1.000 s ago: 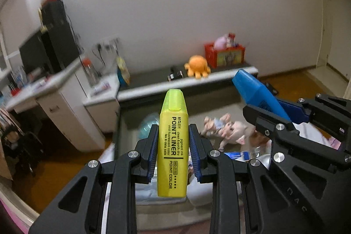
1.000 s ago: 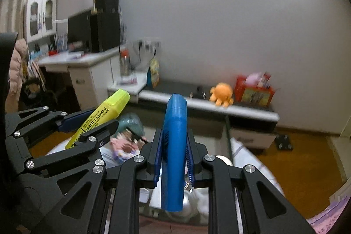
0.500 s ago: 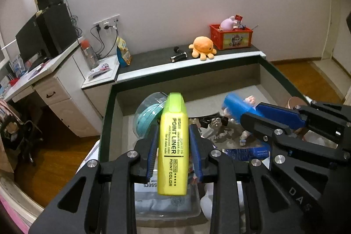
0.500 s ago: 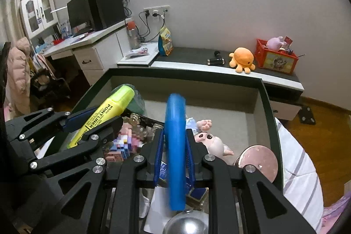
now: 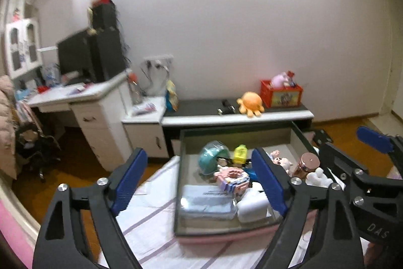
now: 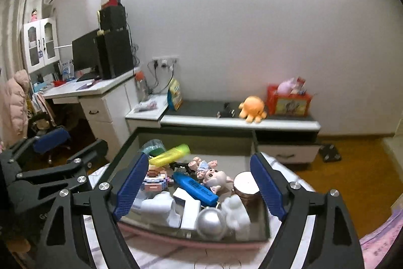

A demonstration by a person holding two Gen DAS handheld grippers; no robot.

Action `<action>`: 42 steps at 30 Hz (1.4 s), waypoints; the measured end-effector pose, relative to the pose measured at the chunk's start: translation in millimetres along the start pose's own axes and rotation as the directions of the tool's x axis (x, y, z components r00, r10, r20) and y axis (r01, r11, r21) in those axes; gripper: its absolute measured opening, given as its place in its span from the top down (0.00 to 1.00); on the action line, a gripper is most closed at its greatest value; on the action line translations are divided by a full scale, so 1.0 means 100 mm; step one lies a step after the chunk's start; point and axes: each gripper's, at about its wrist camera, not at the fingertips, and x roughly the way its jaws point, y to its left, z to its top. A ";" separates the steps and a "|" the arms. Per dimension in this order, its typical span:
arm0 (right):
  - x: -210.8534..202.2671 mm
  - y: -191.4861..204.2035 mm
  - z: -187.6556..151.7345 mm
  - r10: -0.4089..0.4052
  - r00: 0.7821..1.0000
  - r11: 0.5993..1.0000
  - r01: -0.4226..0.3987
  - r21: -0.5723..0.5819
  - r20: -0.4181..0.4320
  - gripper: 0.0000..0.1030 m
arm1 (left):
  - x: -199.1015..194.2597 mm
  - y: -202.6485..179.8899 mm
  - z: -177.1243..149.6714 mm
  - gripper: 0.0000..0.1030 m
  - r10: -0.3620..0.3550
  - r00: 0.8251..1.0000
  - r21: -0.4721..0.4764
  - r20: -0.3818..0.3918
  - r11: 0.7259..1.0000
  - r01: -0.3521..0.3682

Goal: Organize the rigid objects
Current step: 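Withdraw both tools from the pink box back over the bed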

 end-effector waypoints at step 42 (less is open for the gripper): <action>-3.61 0.77 -0.86 -0.039 0.914 0.993 0.082 -0.090 0.403 0.00 | -3.68 0.28 -0.82 0.00 -0.005 0.912 -0.008 0.410 1.000 0.009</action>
